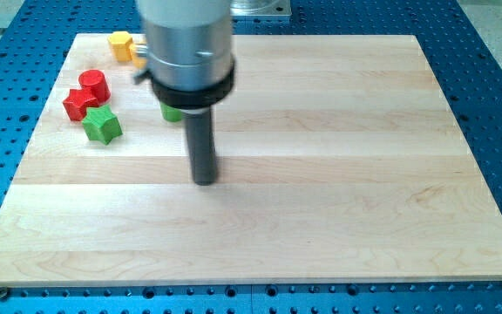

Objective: Push the cube to the bottom center of the board

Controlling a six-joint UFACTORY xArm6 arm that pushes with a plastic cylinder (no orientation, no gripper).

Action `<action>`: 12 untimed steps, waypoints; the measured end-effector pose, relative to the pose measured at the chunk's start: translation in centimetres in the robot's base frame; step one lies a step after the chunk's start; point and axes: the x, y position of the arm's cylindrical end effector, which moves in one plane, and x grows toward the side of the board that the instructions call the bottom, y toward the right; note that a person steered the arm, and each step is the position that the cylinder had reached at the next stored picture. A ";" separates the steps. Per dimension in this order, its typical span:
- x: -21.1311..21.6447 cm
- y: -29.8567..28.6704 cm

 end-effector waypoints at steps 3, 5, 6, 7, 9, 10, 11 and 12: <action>-3.6 4.4; -3.6 9.0; -2.4 10.8; 2.7 13.0; 6.7 12.8; 4.5 11.8; 0.8 11.2; 5.6 9.2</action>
